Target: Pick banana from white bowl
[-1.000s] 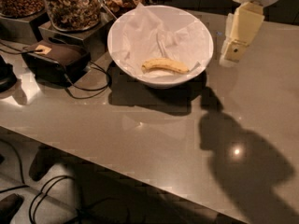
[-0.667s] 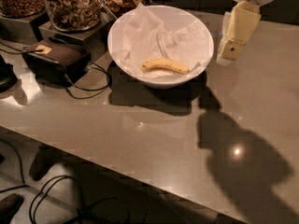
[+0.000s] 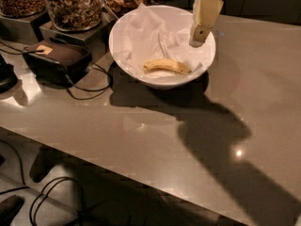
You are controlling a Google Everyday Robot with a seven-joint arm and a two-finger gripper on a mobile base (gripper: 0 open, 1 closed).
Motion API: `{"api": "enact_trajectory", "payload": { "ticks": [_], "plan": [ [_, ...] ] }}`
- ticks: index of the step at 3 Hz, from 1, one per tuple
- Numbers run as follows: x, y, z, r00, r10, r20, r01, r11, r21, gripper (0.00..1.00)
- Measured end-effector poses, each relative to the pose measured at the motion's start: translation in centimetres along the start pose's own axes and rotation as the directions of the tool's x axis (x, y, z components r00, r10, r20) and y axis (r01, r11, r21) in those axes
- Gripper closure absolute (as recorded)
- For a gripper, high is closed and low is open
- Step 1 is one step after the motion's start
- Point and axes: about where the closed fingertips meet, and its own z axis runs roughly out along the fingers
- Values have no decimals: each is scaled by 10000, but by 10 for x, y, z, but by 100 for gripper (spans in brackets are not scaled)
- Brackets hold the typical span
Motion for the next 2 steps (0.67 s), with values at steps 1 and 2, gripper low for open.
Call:
{"api": "enact_trajectory", "payload": {
  "ticks": [1,2],
  "plan": [
    [3,-3,12,9996,256,-107,-261,9984,-495,0],
    [-2,-20,42,9975,676,219,-647,9916,-1120,0]
  ]
}}
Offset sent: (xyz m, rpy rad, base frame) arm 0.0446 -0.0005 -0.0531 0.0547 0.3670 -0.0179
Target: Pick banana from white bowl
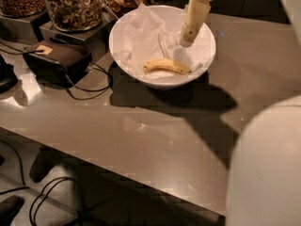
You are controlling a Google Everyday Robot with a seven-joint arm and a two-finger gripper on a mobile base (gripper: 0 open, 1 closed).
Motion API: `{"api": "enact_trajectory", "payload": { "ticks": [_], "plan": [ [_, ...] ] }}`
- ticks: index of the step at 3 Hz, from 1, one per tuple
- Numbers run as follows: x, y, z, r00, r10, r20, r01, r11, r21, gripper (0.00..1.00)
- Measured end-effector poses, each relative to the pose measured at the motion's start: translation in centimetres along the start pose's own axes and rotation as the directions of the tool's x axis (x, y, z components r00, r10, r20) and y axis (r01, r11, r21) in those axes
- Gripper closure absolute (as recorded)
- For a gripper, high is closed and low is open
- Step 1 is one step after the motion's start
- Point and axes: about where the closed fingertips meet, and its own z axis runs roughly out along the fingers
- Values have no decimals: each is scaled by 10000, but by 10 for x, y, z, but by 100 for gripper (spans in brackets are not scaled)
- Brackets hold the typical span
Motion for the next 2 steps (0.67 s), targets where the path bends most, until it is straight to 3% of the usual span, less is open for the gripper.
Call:
{"api": "enact_trajectory", "payload": {
  "ticks": [2],
  "plan": [
    [-9,-30,43,9948,757,689,-717,9957,-586,2]
  ]
}}
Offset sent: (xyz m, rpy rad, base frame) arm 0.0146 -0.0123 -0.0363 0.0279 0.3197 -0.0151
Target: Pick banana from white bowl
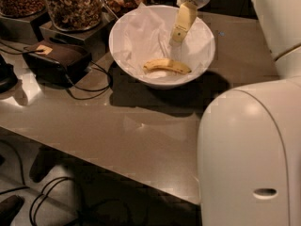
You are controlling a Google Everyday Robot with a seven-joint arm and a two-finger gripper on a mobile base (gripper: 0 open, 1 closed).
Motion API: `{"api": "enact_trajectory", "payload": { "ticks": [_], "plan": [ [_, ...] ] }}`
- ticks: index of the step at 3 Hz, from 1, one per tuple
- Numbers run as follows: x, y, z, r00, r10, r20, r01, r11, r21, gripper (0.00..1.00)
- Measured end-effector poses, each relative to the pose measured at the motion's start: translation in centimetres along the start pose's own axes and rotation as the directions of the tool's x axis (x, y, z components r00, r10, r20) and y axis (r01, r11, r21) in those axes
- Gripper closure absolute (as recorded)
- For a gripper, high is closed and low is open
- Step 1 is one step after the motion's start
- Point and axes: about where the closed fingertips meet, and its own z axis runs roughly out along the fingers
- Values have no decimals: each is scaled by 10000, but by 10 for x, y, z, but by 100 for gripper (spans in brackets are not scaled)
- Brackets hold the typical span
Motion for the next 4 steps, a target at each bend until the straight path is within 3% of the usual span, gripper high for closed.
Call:
{"api": "enact_trajectory", "payload": {
  "ticks": [1,2,3,4],
  "plan": [
    [0,-5,11,9995,270,150,-267,9994,-202,9],
    [-1,-6,18,9989,410,206,-402,9985,-362,9],
    [2,-5,22,9981,538,303,-521,9972,-544,21],
    [4,-3,24,9976,608,337,-585,9961,-668,40]
  ]
}}
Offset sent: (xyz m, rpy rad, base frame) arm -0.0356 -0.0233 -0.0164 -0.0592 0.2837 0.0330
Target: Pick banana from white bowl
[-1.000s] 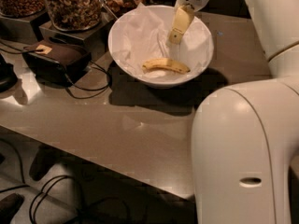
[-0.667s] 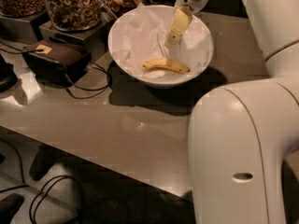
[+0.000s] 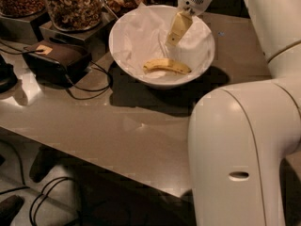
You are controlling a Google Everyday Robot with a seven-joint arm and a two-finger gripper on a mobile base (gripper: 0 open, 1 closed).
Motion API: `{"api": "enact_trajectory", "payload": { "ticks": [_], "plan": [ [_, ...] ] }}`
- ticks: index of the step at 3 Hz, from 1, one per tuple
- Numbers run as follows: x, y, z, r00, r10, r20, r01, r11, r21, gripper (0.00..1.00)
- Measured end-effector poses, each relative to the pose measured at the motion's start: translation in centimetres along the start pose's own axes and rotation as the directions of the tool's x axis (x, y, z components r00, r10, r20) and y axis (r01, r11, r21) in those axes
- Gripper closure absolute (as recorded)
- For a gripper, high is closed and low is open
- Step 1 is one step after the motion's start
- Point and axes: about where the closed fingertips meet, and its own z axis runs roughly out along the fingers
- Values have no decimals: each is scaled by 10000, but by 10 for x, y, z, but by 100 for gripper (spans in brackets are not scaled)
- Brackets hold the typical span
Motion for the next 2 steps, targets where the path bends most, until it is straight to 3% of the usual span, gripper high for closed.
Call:
{"api": "enact_trajectory", "payload": {
  "ticks": [1,2],
  "plan": [
    [1,1,1,10000,5,-7,-5,10000,-84,62],
    [5,3,4,9999,41,-97,-43,9998,-203,56]
  ]
}}
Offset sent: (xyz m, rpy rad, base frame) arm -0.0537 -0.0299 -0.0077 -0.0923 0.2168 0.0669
